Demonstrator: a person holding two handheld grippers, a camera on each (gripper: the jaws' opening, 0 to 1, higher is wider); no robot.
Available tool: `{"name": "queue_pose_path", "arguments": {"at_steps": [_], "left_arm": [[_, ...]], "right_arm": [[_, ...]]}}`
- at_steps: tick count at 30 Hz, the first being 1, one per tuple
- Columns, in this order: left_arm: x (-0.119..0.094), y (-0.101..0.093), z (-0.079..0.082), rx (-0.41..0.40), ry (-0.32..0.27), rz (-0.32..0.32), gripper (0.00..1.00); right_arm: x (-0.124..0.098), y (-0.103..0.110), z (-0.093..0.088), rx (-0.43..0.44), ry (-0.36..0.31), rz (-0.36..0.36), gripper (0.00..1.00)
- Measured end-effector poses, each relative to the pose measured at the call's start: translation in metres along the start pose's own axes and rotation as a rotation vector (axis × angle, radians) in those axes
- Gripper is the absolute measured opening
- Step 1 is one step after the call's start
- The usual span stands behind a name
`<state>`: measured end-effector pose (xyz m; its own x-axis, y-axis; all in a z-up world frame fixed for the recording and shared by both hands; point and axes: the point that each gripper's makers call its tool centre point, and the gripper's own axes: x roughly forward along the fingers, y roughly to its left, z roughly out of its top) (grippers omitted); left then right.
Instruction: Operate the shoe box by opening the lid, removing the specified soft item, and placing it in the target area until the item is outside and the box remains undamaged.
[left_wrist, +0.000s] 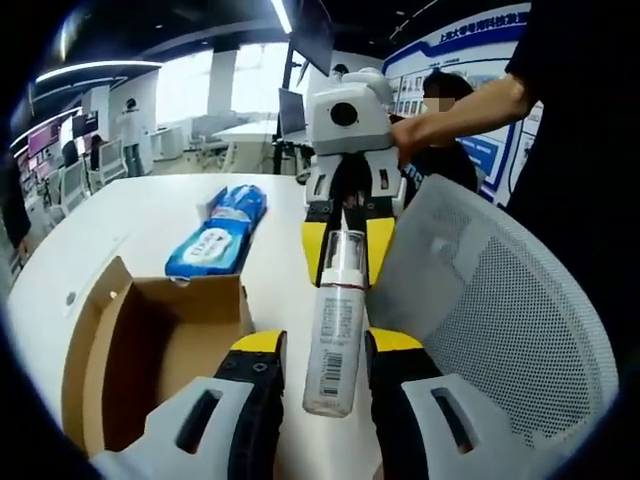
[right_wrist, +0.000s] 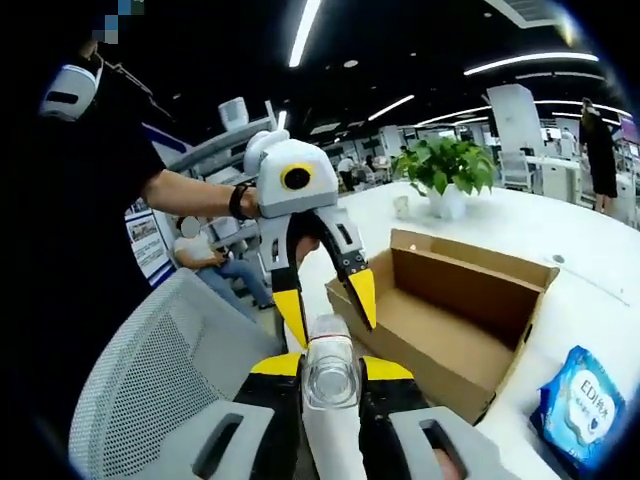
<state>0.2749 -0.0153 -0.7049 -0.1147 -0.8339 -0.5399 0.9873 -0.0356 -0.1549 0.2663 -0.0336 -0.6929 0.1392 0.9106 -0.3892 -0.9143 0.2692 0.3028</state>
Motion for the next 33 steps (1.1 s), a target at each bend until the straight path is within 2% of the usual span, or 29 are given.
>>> {"name": "queue_pose_path", "arguments": {"at_steps": [3,8,12,14,25,33], "left_arm": [[-0.003,0.002,-0.001,-0.022,-0.009,0.016,0.35],[-0.009,0.01,-0.002,-0.093,-0.064,0.067,0.39],[-0.015,0.018,0.0,-0.154,-0.115,0.133,0.43],[-0.018,0.022,-0.005,-0.179,-0.122,0.175,0.44],[-0.025,0.029,-0.016,-0.301,-0.195,0.304,0.46],[-0.029,0.036,-0.022,-0.358,-0.21,0.396,0.49]], "right_arm": [[-0.006,-0.003,0.0,0.012,-0.007,-0.013,0.16],[-0.016,-0.01,-0.006,0.022,0.007,-0.043,0.16],[-0.026,-0.013,-0.01,0.037,0.003,-0.06,0.16],[-0.03,-0.014,-0.014,0.043,0.007,-0.069,0.16],[-0.06,-0.024,-0.026,0.054,0.026,-0.117,0.16],[-0.081,-0.038,-0.037,0.078,0.041,-0.16,0.16]]}}
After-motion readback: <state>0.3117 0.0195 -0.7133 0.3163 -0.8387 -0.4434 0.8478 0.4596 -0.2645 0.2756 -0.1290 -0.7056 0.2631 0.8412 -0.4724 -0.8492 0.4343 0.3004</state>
